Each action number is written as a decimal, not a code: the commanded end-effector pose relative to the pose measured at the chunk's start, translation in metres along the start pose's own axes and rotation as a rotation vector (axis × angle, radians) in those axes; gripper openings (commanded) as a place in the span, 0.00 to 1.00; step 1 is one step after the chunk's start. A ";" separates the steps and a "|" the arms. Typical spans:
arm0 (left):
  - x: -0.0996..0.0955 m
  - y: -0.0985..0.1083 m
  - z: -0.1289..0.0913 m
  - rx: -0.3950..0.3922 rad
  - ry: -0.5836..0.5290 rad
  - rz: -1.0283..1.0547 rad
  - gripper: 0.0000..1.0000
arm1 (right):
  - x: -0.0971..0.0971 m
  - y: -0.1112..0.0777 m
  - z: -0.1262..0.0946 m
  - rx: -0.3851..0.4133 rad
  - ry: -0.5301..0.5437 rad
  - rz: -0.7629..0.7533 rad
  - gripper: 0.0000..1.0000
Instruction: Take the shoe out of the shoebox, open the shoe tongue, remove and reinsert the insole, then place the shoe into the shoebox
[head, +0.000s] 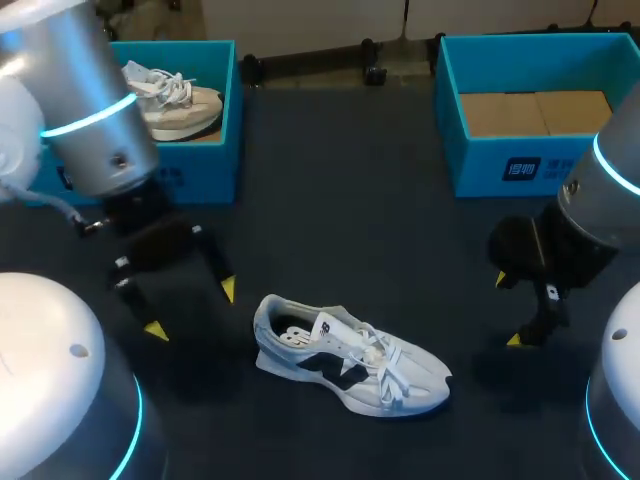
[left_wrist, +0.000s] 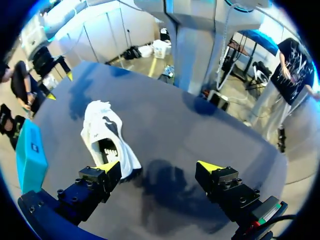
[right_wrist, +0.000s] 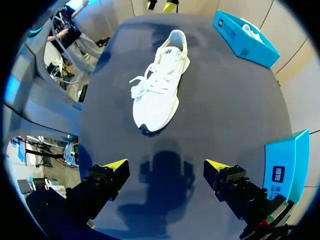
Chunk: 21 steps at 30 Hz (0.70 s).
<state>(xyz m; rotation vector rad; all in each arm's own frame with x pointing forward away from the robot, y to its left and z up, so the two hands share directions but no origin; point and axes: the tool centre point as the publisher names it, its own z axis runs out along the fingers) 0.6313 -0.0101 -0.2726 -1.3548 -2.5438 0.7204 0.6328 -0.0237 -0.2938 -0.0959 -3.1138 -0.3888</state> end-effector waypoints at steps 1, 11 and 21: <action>0.007 0.006 0.002 0.019 -0.376 0.005 1.00 | 0.001 -0.001 0.001 0.000 -0.002 0.000 1.00; 0.000 0.028 -0.003 0.012 -0.390 -0.093 1.00 | 0.001 -0.001 0.001 0.000 -0.002 0.000 1.00; 0.018 0.100 0.002 0.277 -0.511 -0.229 1.00 | 0.001 -0.001 0.001 0.000 -0.002 0.000 1.00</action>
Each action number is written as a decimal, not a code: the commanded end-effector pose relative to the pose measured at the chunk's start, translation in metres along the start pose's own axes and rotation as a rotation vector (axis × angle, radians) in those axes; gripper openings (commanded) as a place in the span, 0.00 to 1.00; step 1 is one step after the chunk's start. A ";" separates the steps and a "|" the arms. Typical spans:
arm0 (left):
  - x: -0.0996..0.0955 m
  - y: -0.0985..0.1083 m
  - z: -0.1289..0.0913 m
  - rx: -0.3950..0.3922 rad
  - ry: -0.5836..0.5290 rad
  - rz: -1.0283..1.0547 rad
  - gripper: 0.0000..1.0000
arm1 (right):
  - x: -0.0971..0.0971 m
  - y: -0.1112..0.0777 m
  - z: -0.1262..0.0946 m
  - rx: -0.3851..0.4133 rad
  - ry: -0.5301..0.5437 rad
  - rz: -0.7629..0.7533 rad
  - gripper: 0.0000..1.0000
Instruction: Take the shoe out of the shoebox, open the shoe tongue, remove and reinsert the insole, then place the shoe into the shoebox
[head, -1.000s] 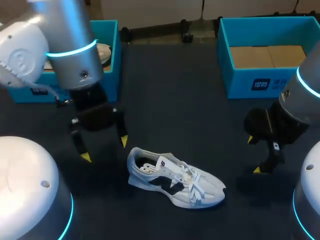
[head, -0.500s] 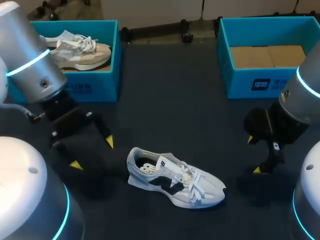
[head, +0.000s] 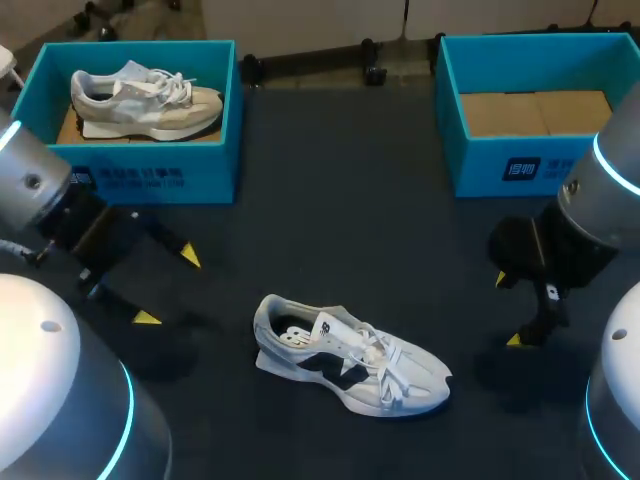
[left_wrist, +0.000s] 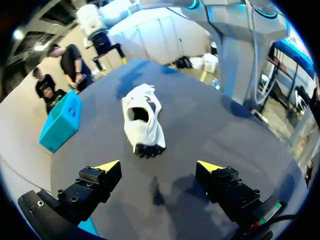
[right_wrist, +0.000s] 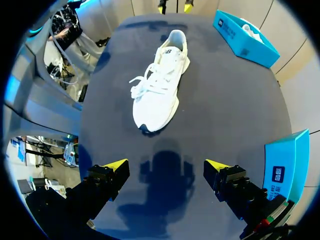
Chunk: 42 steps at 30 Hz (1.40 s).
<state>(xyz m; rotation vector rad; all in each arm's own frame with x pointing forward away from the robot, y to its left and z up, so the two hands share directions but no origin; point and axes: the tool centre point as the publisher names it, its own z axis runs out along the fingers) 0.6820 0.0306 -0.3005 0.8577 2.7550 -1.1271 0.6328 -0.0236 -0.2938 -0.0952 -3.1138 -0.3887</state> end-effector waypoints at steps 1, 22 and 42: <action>0.008 0.038 0.003 0.193 -0.121 0.000 1.00 | 0.001 -0.001 0.000 0.000 -0.003 0.000 1.00; 0.018 0.038 0.020 0.468 -0.202 -0.209 1.00 | 0.001 -0.001 0.000 0.000 -0.003 0.000 1.00; 0.024 0.051 0.058 0.588 -0.297 -0.376 1.00 | 0.001 -0.001 0.000 0.000 -0.003 0.000 1.00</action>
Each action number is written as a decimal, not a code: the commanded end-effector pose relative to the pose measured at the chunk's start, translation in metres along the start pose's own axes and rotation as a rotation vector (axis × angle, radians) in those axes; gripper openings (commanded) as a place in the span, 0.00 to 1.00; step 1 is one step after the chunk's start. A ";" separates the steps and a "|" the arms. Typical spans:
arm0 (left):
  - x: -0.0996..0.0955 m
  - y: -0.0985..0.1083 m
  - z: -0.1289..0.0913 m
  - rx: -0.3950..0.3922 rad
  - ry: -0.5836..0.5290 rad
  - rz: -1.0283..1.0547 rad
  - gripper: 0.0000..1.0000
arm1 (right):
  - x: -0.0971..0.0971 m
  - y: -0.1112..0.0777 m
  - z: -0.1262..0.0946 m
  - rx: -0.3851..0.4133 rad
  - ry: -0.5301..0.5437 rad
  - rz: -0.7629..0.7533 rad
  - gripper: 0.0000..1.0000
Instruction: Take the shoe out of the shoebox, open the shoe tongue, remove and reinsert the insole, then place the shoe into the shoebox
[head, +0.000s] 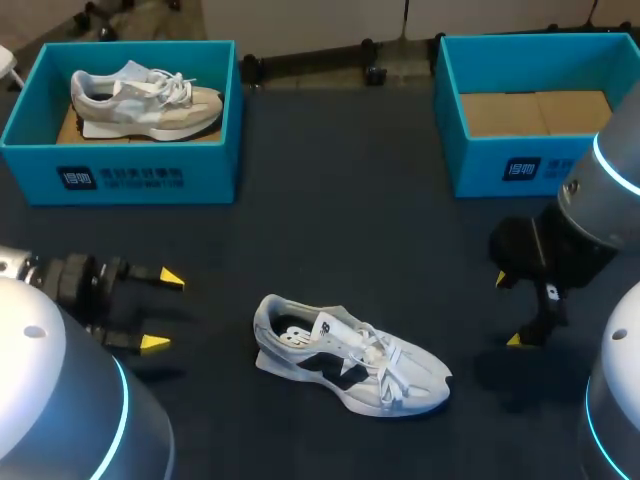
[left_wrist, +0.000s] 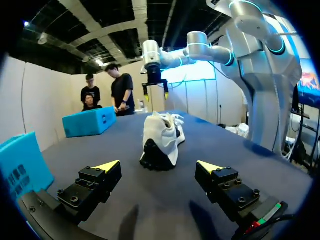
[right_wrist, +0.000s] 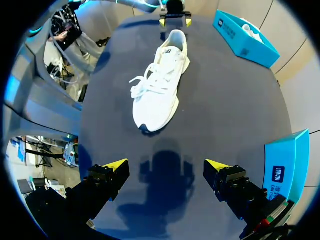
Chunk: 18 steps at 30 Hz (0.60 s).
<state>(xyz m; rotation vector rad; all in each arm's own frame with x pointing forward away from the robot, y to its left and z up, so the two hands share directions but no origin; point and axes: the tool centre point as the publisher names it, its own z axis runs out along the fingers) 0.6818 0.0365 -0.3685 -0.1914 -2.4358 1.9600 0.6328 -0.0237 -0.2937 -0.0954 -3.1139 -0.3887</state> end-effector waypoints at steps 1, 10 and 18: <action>0.003 0.013 0.008 0.027 -0.037 -0.022 1.00 | 0.001 -0.001 0.001 0.000 -0.002 0.000 1.00; 0.000 0.014 0.014 0.008 -0.024 -0.052 1.00 | 0.001 -0.001 0.001 0.000 -0.002 0.000 1.00; -0.021 0.022 0.031 -0.001 0.145 -0.081 1.00 | 0.001 -0.001 0.001 0.000 -0.002 0.000 1.00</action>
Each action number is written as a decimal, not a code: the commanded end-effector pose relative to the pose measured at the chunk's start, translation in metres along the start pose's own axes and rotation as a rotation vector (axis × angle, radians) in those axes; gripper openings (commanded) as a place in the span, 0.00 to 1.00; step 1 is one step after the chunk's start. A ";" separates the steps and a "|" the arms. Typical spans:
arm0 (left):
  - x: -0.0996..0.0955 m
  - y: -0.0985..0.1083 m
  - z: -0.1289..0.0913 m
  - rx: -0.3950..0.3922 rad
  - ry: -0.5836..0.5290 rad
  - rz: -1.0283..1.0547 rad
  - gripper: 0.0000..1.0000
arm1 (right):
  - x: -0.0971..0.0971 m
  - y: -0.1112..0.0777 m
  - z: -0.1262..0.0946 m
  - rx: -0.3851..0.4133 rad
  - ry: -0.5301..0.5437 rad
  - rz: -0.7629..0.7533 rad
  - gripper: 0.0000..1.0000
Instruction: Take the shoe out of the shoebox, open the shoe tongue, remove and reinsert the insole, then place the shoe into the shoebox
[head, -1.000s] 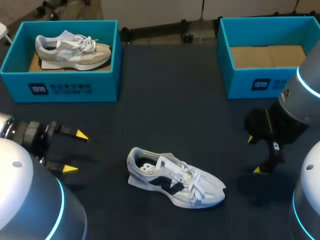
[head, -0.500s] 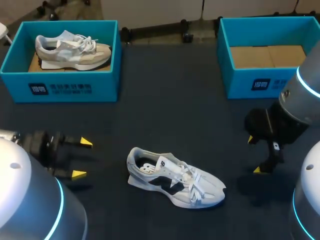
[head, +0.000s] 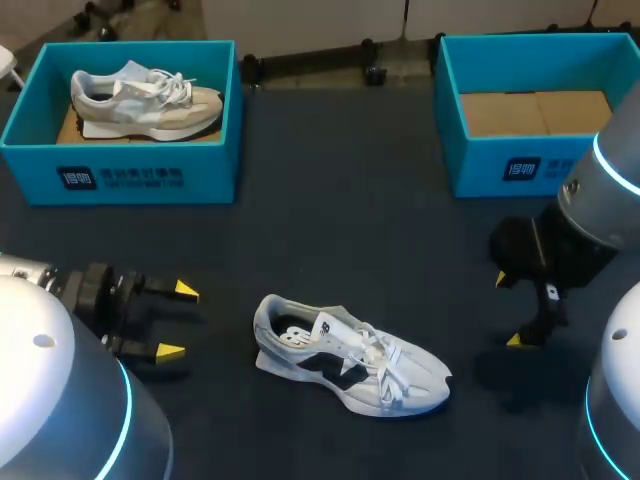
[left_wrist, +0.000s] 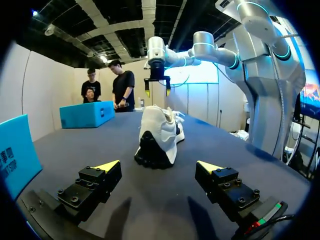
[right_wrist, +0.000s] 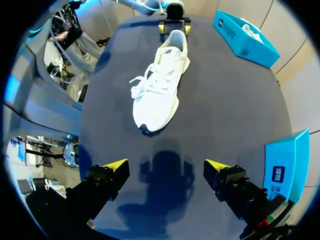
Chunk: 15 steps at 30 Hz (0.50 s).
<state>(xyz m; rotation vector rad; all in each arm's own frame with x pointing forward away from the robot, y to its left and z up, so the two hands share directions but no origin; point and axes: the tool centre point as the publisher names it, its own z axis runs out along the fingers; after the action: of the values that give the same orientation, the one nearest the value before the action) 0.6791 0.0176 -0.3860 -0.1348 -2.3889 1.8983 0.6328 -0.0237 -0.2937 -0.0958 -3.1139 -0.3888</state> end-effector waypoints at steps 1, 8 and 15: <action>-0.025 0.008 0.012 0.002 0.127 -0.005 1.00 | 0.001 -0.001 0.001 0.000 -0.002 0.000 1.00; -0.041 0.008 0.038 -0.019 0.171 -0.013 1.00 | 0.001 -0.001 0.001 0.000 -0.002 0.000 1.00; -0.046 0.006 0.058 -0.033 0.222 -0.015 1.00 | 0.001 -0.001 0.001 0.000 -0.002 0.000 1.00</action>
<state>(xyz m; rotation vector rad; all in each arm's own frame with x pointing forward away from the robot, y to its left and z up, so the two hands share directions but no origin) 0.7114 -0.0349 -0.4023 -0.2760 -2.2993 1.7652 0.6328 -0.0237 -0.2938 -0.0958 -3.1139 -0.3887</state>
